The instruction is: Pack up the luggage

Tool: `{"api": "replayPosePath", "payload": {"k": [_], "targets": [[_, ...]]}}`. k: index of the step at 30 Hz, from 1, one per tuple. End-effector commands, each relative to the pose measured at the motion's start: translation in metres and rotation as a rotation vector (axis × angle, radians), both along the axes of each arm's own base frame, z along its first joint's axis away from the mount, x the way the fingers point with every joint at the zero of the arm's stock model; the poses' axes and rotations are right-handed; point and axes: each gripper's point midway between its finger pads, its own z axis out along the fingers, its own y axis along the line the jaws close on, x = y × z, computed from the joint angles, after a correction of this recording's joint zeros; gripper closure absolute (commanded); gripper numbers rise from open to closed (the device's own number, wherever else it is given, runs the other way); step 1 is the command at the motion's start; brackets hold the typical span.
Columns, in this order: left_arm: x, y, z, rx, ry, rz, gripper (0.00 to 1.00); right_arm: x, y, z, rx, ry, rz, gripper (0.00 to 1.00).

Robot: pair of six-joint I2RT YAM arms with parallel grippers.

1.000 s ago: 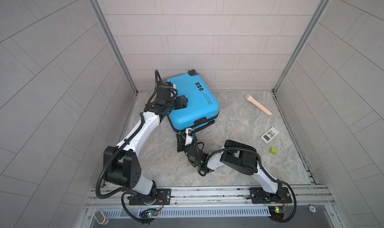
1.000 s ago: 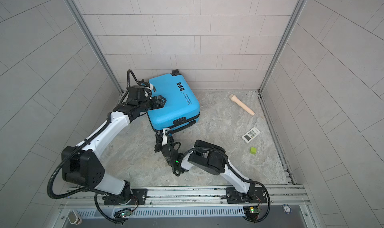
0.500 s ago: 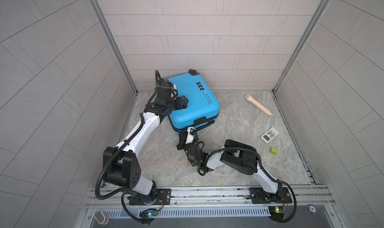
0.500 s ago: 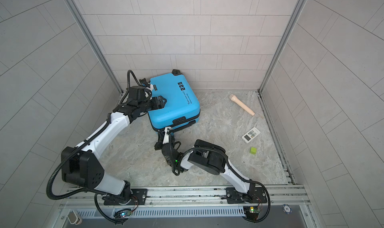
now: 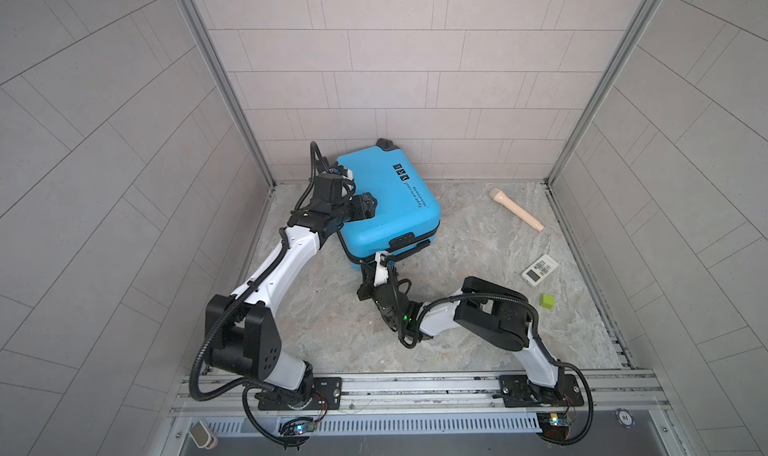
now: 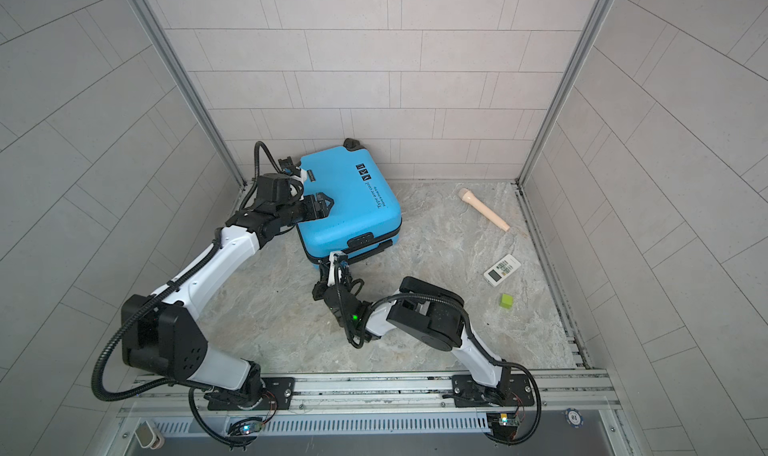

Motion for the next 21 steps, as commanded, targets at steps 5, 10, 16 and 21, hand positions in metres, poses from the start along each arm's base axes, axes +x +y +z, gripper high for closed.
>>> {"api": "replayPosePath", "payload": {"k": [5, 10, 16, 21], "targets": [[-0.024, 0.026, -0.081, 0.051, 0.267, 0.062, 0.20, 0.028, -0.077, -0.024, -0.131, 0.056, -0.255, 1.00], [-0.027, 0.031, -0.094, 0.064, 0.318, 0.065, 0.20, 0.030, -0.089, -0.021, -0.172, 0.059, -0.263, 1.00], [-0.019, 0.031, -0.059, 0.044, 0.241, 0.071, 0.20, 0.029, -0.082, -0.018, -0.210, 0.061, -0.177, 1.00], [-0.005, 0.022, -0.002, 0.091, 0.080, 0.047, 0.17, 0.020, -0.093, -0.020, -0.220, 0.057, -0.145, 1.00]]}}
